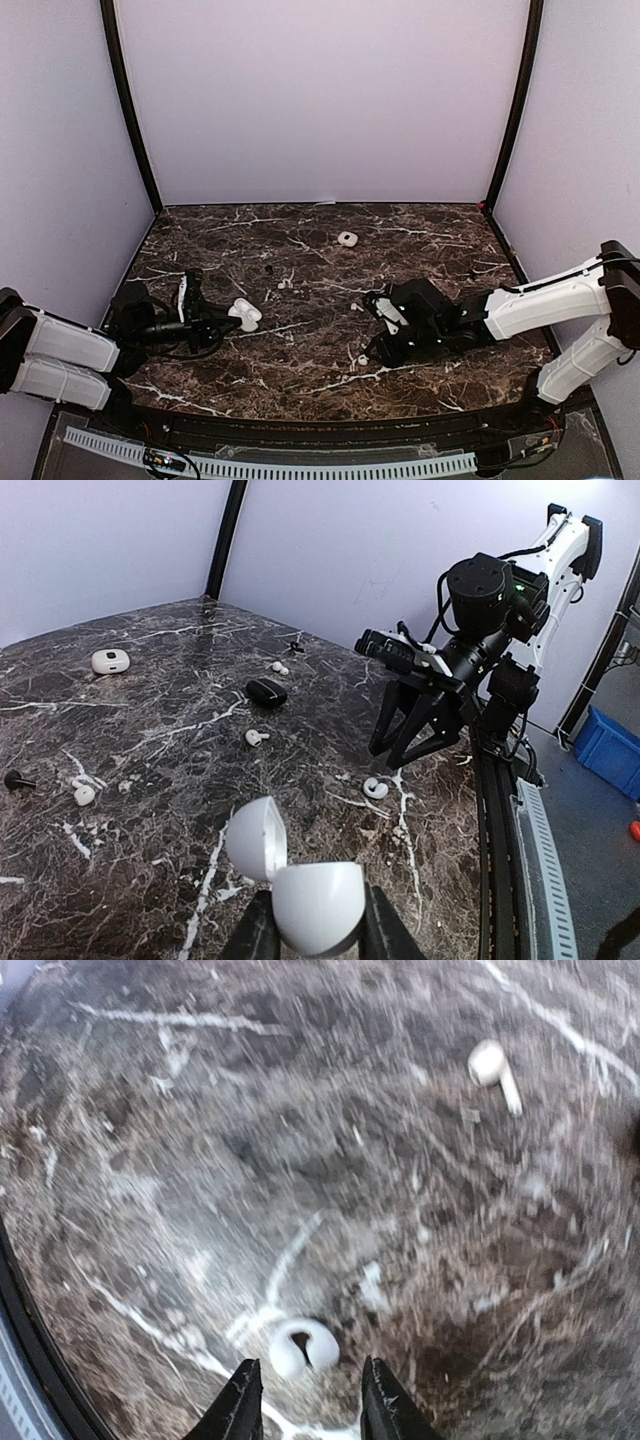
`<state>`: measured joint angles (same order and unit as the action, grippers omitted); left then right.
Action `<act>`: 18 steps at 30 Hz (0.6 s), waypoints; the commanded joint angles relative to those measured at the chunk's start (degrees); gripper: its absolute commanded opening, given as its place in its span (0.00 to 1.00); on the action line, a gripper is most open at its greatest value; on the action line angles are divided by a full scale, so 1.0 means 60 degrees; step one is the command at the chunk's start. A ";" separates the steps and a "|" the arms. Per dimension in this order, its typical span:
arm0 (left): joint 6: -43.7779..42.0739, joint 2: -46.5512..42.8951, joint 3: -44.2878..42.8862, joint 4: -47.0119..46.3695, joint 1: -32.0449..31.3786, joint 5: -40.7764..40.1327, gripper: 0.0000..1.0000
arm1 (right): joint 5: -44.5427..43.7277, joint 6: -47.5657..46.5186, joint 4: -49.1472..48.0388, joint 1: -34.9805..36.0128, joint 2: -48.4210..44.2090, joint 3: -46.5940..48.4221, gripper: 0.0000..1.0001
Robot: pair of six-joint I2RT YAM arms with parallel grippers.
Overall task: Insert the wireless bluetooth earbuds into the charging case
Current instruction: Move the left earbud to the center of the board, then adjust the left earbud at the center of the board.
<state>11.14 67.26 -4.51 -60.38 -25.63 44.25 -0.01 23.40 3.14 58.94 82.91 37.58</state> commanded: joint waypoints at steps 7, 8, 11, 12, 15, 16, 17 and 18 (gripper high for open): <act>0.0178 0.0625 -0.0204 -0.0966 0.0010 0.0902 0.19 | 0.0024 -0.0185 0.0959 0.0048 0.0186 0.0441 0.33; 0.0171 0.0625 -0.0191 -0.0980 0.0009 0.0903 0.19 | 0.0041 -0.0213 0.1056 0.0061 0.0249 0.0558 0.33; 0.0138 0.0600 -0.0148 -0.0942 0.0004 0.0829 0.19 | 0.0062 -0.0189 0.1274 0.0228 0.0310 0.0926 0.33; 0.0113 0.0589 -0.0142 -0.0918 0.0015 0.0815 0.19 | 0.0053 -0.0142 0.1319 0.0303 0.0285 0.1047 0.33; 0.0075 0.0556 -0.0136 -0.0875 0.0002 0.0765 0.19 | 0.0114 0.0240 0.1540 0.0460 0.0329 0.1470 0.33; 0.0070 0.0545 -0.0128 -0.0866 0.0008 0.0758 0.19 | 0.0184 0.0388 0.1636 0.0519 0.0406 0.1626 0.33; 0.0069 0.0531 -0.0127 -0.0854 0.0003 0.0750 0.19 | 0.0215 0.0560 0.1772 0.0596 0.0504 0.1799 0.33; 0.0077 0.0524 -0.0132 -0.0839 0.0006 0.0745 0.19 | 0.0178 0.0741 0.1916 0.0688 0.0596 0.1946 0.33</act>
<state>11.75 71.13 -4.78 -63.66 -25.63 48.01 0.45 24.05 12.05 61.19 84.64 45.39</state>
